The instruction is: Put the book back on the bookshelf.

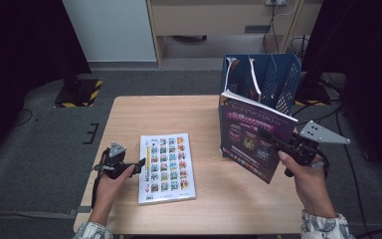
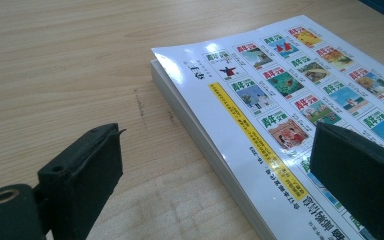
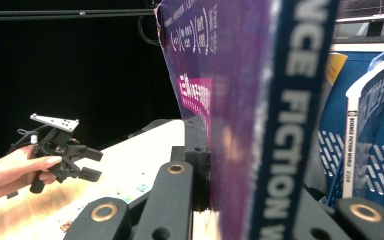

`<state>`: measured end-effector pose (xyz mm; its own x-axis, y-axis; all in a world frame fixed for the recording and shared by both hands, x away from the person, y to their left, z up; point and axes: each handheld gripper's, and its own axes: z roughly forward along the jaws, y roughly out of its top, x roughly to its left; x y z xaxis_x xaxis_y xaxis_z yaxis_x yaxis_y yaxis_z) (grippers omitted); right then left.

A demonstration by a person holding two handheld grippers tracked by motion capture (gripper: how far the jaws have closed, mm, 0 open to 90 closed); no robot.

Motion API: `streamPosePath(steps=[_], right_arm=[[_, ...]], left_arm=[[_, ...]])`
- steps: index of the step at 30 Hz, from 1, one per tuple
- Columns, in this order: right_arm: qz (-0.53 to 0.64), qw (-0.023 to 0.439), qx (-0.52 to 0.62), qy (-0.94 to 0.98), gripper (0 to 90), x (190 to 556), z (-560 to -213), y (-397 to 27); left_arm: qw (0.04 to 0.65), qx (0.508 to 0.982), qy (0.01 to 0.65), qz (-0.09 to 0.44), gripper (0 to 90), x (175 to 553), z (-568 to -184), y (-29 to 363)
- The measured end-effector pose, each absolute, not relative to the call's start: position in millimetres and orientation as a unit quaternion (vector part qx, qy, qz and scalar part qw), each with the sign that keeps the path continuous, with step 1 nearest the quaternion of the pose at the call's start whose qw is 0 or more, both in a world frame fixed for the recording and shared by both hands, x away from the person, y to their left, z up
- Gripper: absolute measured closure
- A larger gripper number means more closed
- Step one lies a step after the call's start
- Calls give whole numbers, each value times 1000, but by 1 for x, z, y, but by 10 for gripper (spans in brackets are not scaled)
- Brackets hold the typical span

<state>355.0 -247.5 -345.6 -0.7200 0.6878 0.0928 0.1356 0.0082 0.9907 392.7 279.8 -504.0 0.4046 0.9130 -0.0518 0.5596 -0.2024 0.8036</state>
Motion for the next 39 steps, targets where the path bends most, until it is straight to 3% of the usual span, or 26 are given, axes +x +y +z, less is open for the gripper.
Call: streamPosePath(steps=[39], right_arm=[[619, 300, 374, 622, 842, 357, -336, -290]], left_arm=[[388, 745, 493, 227, 67, 393, -505, 277]])
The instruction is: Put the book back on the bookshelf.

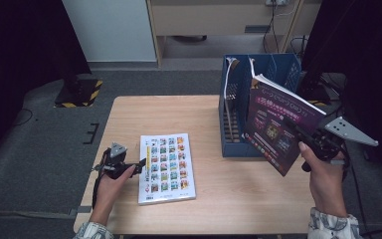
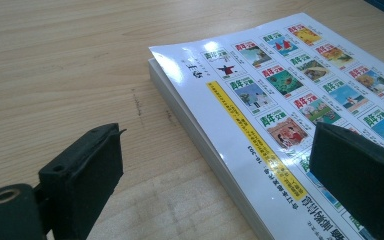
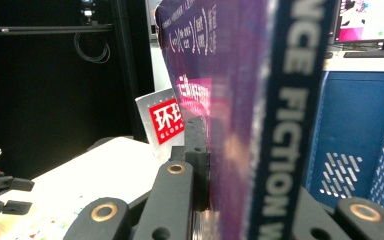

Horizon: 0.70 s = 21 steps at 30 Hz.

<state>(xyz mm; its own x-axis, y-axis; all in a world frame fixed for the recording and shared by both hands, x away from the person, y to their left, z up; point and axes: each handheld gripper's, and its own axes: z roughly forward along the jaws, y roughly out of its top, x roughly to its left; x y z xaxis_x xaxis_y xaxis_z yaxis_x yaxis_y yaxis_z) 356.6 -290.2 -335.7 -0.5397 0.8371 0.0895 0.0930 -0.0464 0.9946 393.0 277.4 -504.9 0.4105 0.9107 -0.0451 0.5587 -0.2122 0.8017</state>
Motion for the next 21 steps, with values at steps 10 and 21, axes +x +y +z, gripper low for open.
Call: streamPosePath(steps=[10, 21], right_arm=[[610, 313, 380, 621, 842, 355, -334, -293], [601, 321, 388, 620, 842, 355, -334, -298]], left_arm=[[388, 745, 494, 226, 67, 393, -505, 278], [388, 745, 493, 227, 67, 393, -505, 277]])
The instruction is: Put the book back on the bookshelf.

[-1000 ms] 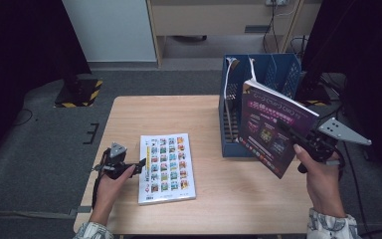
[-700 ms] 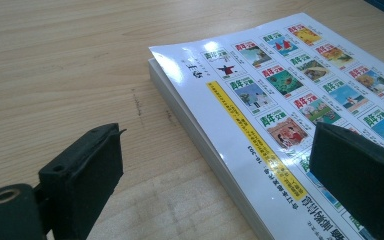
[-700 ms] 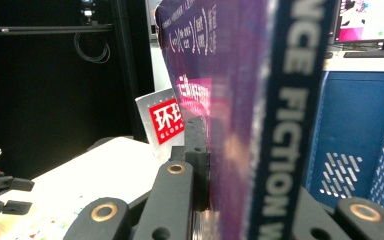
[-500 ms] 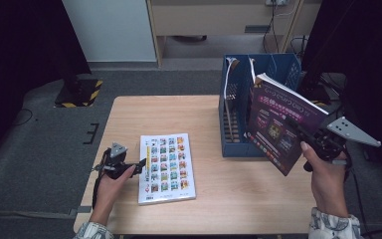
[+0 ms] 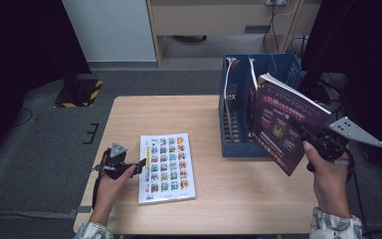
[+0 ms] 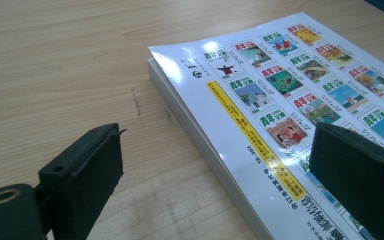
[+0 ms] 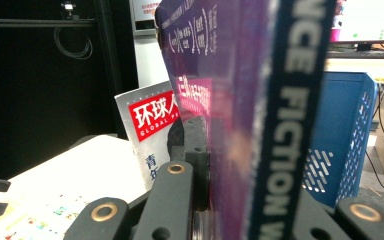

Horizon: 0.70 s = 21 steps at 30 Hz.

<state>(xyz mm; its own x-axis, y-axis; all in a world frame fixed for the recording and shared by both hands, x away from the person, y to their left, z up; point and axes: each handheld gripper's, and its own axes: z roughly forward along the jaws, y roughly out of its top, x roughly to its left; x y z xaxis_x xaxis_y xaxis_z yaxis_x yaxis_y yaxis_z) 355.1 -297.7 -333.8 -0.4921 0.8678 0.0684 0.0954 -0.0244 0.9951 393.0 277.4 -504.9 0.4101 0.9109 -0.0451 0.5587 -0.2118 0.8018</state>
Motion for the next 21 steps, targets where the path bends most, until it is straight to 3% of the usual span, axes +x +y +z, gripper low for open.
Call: streamPosePath(steps=[21], right_arm=[[569, 362, 418, 609, 842, 366, -343, -301]], left_arm=[[388, 743, 495, 227, 67, 393, -505, 278]])
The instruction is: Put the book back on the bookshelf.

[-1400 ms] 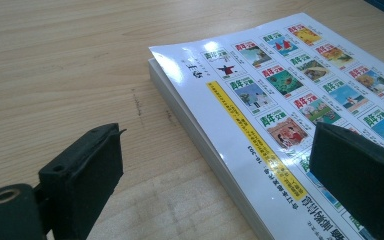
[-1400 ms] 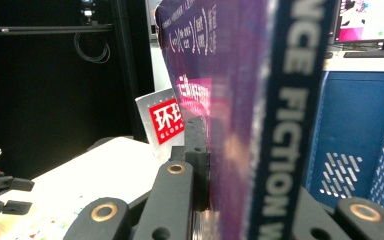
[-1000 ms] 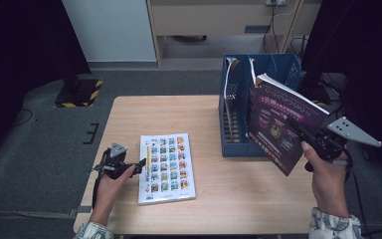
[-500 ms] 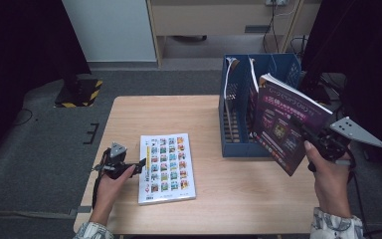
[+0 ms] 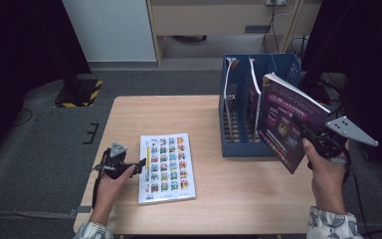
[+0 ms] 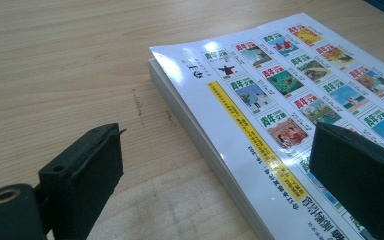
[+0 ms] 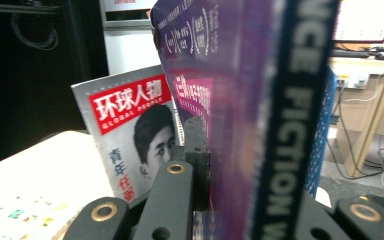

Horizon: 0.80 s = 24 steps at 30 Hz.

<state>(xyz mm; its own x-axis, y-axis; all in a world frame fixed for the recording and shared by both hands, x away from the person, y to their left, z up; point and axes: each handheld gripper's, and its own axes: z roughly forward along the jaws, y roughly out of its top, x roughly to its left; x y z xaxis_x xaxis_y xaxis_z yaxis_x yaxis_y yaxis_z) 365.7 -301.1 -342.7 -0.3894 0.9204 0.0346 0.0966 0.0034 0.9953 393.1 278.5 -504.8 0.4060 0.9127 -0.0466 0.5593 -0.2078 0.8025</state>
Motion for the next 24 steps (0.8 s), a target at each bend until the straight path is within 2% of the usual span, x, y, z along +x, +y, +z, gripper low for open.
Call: streamPosePath(steps=[17, 24], right_arm=[[543, 385, 437, 605, 842, 407, -324, -291], [540, 379, 457, 596, 842, 431, -325, -290]], left_arm=[[388, 743, 494, 231, 69, 392, -505, 278], [388, 743, 494, 231, 70, 392, -504, 278]])
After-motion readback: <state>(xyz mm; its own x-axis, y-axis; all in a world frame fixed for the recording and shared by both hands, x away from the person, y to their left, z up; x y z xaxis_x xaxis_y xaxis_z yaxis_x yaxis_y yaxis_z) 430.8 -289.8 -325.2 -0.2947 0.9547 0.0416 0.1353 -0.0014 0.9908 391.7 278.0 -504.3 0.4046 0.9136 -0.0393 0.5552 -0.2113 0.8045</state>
